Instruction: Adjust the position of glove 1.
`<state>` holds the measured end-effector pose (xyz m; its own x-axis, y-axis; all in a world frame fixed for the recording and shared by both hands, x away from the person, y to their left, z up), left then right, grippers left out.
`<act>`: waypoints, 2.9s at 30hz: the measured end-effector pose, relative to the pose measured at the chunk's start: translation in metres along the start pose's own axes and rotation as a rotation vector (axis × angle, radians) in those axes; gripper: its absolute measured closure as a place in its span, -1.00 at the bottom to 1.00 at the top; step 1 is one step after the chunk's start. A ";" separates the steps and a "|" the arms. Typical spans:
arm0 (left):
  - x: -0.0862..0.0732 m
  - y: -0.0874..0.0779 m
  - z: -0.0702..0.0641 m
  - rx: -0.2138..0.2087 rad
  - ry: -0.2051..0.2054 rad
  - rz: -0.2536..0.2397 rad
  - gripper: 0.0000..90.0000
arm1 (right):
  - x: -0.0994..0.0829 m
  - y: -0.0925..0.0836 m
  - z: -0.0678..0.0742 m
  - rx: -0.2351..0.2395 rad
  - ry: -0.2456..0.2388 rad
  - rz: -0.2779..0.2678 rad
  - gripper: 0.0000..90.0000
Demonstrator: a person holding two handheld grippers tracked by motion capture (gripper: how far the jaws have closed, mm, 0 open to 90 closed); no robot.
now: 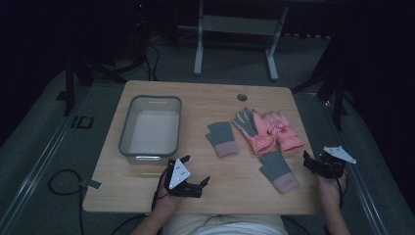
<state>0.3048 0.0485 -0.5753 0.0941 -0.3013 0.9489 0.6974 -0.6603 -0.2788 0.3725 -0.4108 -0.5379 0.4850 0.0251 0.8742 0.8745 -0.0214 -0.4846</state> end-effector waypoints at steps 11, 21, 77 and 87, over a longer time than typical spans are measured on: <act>0.000 0.000 0.000 0.005 0.003 0.010 -0.99 | 0.045 -0.007 0.022 0.063 0.003 -0.015 -0.74; 0.000 0.000 0.000 0.007 0.001 0.011 -0.99 | 0.076 -0.006 0.051 0.140 -0.043 -0.017 -0.70; 0.000 -0.001 -0.001 -0.012 0.010 0.006 -0.99 | 0.088 0.071 0.245 0.544 -0.214 0.206 -0.23; 0.000 -0.001 -0.002 -0.010 0.019 0.004 -0.99 | 0.065 0.096 0.271 0.553 -0.305 0.318 0.09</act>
<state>0.3027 0.0481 -0.5754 0.0836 -0.3170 0.9447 0.6896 -0.6659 -0.2845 0.4899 -0.1406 -0.5367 0.6272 0.3824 0.6785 0.5258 0.4348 -0.7311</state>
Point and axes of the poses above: each handheld gripper's, and its own axes: y roughly forward along the jaws, x roughly out of its top, z roughly to its left, the point moved 4 cm from there along y, roughly forward along the jaws, and after that the axes turned 6 degrees about y, right-handed, at the moved point
